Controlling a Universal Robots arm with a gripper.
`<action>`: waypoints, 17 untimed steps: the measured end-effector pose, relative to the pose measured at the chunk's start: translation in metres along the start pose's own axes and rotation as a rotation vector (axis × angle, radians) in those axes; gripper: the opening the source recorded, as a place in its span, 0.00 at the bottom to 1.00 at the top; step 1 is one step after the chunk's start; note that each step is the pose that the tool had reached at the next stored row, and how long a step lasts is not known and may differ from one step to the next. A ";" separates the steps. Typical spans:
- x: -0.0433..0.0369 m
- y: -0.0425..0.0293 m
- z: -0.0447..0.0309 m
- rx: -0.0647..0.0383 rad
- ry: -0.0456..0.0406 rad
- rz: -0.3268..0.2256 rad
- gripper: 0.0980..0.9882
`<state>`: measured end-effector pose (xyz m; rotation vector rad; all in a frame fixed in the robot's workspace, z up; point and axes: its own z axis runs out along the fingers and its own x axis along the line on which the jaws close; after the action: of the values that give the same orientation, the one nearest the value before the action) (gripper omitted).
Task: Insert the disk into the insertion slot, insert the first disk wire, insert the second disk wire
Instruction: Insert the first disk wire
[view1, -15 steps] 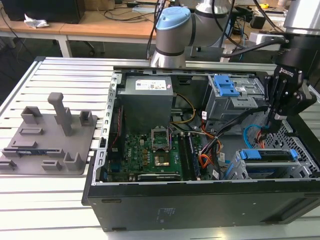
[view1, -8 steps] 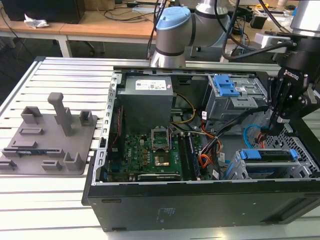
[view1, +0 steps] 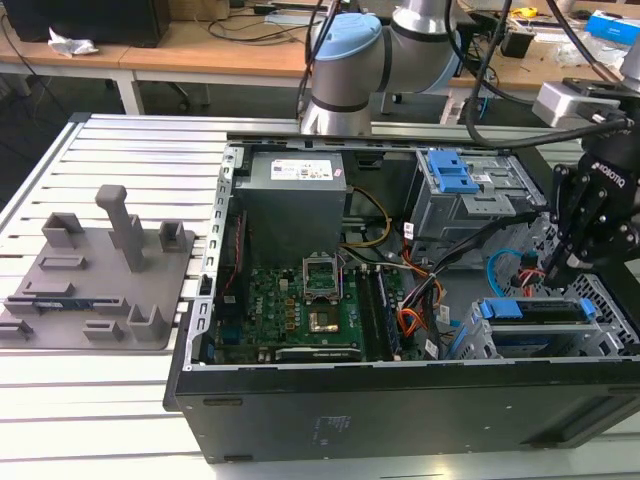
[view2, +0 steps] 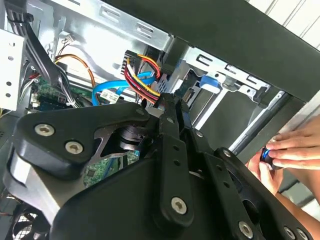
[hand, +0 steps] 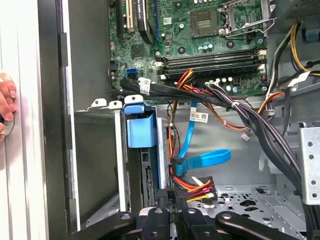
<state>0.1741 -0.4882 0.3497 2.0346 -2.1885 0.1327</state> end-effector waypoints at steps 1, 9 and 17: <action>0.0028 -0.0001 -0.0013 -0.001 -0.0106 0.000 0.07; 0.0126 -0.0007 -0.0037 -0.008 -0.1081 -0.002 0.07; 0.0189 -0.0012 -0.0031 -0.011 -0.1307 -0.003 0.07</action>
<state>0.1741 -0.5063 0.3559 2.0957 -2.2561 -0.0130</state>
